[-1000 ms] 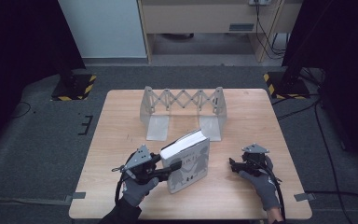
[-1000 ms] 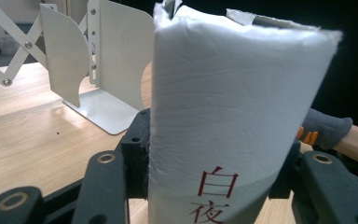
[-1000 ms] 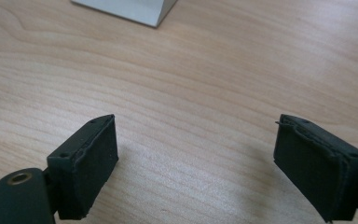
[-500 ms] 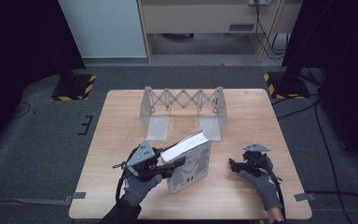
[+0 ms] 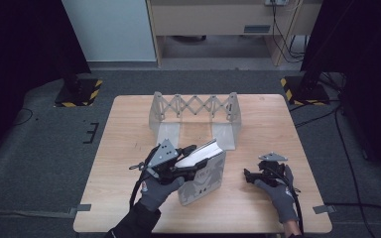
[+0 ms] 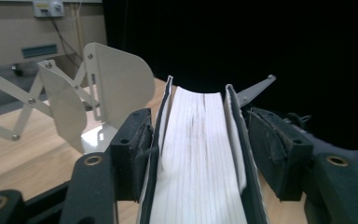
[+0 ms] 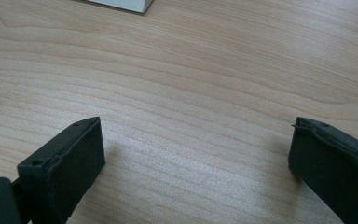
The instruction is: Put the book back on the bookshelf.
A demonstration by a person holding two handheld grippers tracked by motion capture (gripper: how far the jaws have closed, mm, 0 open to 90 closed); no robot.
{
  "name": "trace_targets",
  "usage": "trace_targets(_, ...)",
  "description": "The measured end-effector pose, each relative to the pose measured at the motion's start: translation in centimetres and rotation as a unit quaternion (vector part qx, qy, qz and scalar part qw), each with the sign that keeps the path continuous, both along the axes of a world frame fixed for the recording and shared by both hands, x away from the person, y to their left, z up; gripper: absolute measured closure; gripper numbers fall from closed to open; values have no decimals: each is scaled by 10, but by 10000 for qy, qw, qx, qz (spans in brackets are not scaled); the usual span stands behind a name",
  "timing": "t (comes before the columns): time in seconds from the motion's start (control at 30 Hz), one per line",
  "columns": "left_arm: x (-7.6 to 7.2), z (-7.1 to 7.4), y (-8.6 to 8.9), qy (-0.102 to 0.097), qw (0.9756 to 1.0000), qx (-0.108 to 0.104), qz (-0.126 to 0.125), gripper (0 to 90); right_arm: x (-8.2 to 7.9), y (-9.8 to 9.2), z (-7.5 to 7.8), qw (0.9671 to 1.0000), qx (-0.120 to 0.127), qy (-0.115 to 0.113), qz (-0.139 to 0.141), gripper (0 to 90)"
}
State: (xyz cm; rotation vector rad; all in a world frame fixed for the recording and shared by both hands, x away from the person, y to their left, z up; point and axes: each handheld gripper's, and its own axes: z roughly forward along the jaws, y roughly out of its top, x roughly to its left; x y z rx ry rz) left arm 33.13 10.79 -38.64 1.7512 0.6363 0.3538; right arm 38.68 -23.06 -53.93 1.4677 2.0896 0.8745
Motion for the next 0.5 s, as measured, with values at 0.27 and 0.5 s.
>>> trace_targets(0.27, 8, -8, -9, 219, 9993, 244, -167, 327, 0, 1, 0, 10000, -9, -3, -6, 33)
trace_targets(0.5, 7, -8, -12, 229, 9989, 399, -82, 310, 0, 1, 0, 10000, -13, 8, -6, 31)
